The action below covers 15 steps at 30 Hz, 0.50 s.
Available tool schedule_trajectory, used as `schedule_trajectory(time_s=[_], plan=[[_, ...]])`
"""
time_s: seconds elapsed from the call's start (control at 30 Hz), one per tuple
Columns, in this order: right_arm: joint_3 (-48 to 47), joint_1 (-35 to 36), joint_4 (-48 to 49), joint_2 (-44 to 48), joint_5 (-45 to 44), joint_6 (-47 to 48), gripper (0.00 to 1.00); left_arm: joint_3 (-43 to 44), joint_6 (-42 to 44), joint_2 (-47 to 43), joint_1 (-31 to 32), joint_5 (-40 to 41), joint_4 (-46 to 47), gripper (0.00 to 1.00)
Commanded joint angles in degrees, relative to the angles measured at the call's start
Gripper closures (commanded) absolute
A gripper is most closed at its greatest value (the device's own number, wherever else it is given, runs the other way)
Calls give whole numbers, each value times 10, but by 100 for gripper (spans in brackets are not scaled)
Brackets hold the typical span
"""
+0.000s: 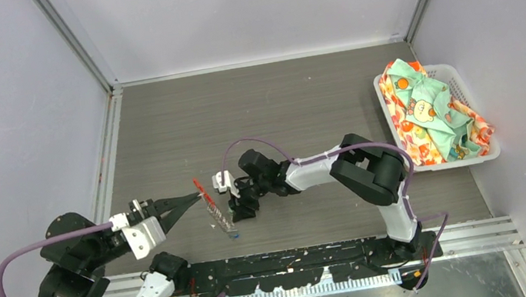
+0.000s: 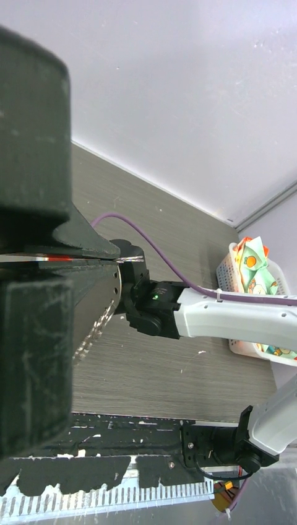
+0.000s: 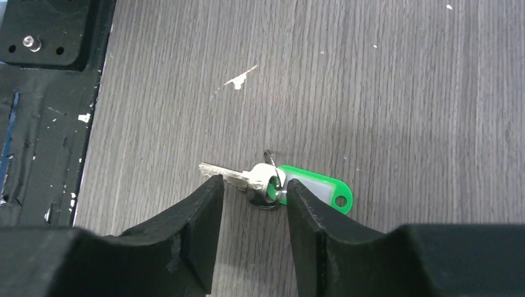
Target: Put the keys on the keyring
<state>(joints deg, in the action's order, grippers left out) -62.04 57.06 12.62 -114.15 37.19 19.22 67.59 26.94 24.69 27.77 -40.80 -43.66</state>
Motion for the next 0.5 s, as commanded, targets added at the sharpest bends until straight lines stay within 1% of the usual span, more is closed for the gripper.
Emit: schedule_trajectory(time_s=[0.0,0.1,0.2,0.37,0.47], plan=[[-17,2,-7,-6,-17,15,56,25,-13,-11,-2,-11,10,100],[-10,3,-1,2,-26,15,63,24,-11,-13,-2,-11,9,100],[-4,3,6,7,-35,10,65,21,-11,-15,-2,-11,10,100],[1,3,12,25,-41,10,61,19,-12,-15,-2,-10,10,100],[2,3,17,32,-41,13,55,21,-12,-13,-2,-9,11,100]])
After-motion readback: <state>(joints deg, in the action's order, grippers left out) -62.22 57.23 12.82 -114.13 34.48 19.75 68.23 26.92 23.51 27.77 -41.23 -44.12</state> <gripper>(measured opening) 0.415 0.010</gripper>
